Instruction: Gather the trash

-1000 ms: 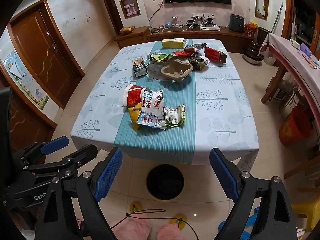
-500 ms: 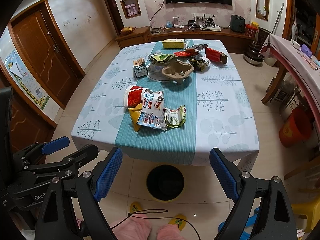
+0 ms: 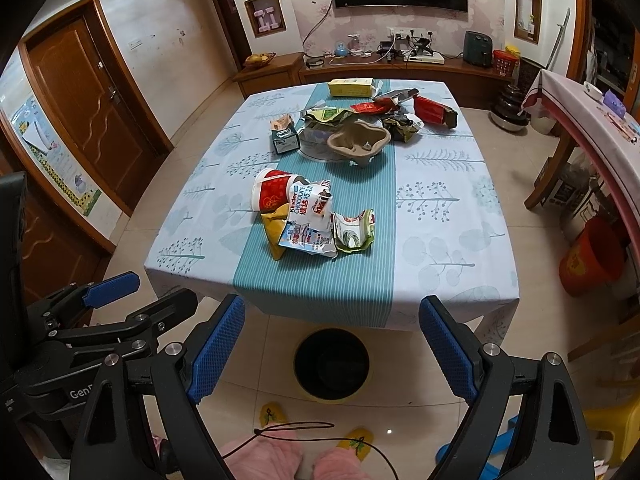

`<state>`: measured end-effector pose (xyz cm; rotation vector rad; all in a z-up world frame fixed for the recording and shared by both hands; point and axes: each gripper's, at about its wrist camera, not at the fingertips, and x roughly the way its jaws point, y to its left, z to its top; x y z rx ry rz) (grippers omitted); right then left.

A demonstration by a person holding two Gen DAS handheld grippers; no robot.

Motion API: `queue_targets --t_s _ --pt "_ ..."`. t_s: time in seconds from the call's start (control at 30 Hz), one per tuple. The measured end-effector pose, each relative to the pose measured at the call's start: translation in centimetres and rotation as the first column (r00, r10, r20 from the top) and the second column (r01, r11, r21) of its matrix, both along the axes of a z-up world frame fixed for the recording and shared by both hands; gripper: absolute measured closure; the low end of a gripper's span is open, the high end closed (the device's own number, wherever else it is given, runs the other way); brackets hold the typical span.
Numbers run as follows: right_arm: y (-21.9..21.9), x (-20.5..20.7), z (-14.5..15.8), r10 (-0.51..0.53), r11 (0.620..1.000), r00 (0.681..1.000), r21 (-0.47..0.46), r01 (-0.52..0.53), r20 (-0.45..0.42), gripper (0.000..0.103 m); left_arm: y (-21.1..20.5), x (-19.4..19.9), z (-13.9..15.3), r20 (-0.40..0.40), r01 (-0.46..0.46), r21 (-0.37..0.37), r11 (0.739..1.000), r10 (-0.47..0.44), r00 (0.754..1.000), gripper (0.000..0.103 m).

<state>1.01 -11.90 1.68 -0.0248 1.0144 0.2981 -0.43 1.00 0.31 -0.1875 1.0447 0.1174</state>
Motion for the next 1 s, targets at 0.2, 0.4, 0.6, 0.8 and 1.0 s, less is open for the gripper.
queue_targets --t_s 0.2,0.4,0.6,0.8,1.0 --pt "0.4 -0.2 0.4 0.003 1.0 1.0 0.0 -0.003 0.002 0.013 0.0 0.0 0.0 0.001 0.0 -0.001 1.0 0.0 1.0 0.024" --pt "0.4 -0.3 0.5 0.003 1.0 1.0 0.002 -0.003 0.003 0.013 0.1 0.0 0.0 0.001 0.001 -0.001 1.0 -0.001 1.0 0.024" --pt "0.4 -0.4 0.5 0.004 1.0 1.0 0.005 -0.004 0.004 0.013 0.1 0.0 0.1 0.002 0.0 -0.001 1.0 0.0 1.0 0.024" --pt "1.2 -0.4 0.7 0.009 1.0 1.0 0.008 -0.009 0.01 0.013 0.1 0.0 0.1 0.003 0.0 -0.001 1.0 0.0 1.0 0.024" --pt "1.3 -0.4 0.6 0.016 1.0 1.0 0.018 -0.016 0.01 0.013 0.1 -0.1 0.1 0.003 0.001 -0.002 1.0 -0.001 1.0 0.024"
